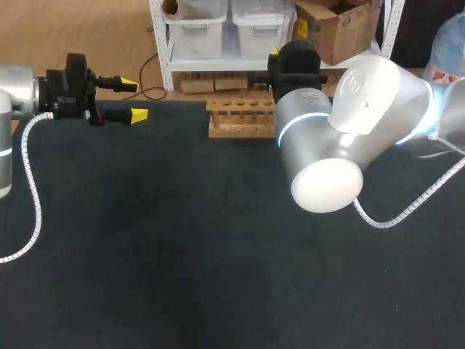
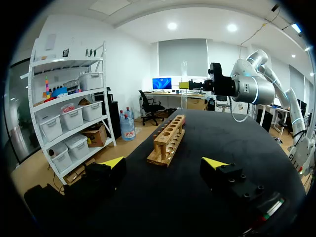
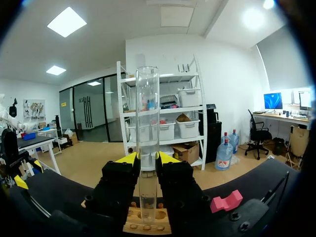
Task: Grasp the test tube, adjust it, and insert it.
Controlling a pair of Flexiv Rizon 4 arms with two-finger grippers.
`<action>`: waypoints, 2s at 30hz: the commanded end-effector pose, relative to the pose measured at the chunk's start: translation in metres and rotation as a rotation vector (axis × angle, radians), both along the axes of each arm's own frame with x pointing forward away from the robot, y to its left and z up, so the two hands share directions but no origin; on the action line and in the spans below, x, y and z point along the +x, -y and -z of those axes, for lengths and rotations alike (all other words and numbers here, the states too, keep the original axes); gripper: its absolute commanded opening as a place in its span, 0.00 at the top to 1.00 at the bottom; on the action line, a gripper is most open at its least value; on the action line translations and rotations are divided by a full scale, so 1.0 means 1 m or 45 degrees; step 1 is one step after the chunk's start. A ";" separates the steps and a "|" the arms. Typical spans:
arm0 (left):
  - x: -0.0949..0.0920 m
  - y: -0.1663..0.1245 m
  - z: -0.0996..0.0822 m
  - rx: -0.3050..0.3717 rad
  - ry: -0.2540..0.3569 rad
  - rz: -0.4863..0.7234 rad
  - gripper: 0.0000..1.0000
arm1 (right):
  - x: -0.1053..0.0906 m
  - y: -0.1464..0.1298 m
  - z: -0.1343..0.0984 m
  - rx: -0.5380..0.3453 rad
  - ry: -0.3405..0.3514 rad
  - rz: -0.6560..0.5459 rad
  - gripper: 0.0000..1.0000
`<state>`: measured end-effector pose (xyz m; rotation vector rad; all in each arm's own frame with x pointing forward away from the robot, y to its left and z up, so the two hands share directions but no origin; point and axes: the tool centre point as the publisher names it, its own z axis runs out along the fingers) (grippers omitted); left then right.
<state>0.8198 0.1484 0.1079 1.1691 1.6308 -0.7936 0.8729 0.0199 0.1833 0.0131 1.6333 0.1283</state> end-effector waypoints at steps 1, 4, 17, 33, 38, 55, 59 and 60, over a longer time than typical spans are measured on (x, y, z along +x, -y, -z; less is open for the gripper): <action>-0.002 0.000 0.001 -0.002 0.006 -0.005 0.00 | 0.010 0.001 0.003 -0.017 0.009 -0.027 1.00; -0.002 0.000 0.001 -0.002 0.006 -0.005 0.00 | 0.012 0.002 0.006 -0.037 0.012 -0.015 1.00; -0.002 0.000 0.001 -0.002 0.006 -0.005 0.00 | 0.025 0.014 0.018 -0.075 -0.003 0.006 1.00; -0.002 0.000 0.001 -0.002 0.006 -0.005 0.00 | 0.025 0.017 0.024 -0.076 -0.019 -0.002 1.00; -0.002 0.000 0.001 -0.002 0.006 -0.005 0.00 | 0.025 0.018 0.027 -0.077 -0.028 -0.002 1.00; -0.002 0.000 0.001 -0.002 0.006 -0.005 0.00 | 0.028 0.008 0.040 -0.059 -0.044 -0.011 1.00; -0.002 0.000 0.001 -0.002 0.006 -0.005 0.00 | 0.028 0.007 0.046 -0.044 -0.049 -0.003 1.00; -0.002 0.000 0.001 -0.002 0.006 -0.005 0.00 | 0.028 0.007 0.047 -0.038 -0.050 0.000 1.00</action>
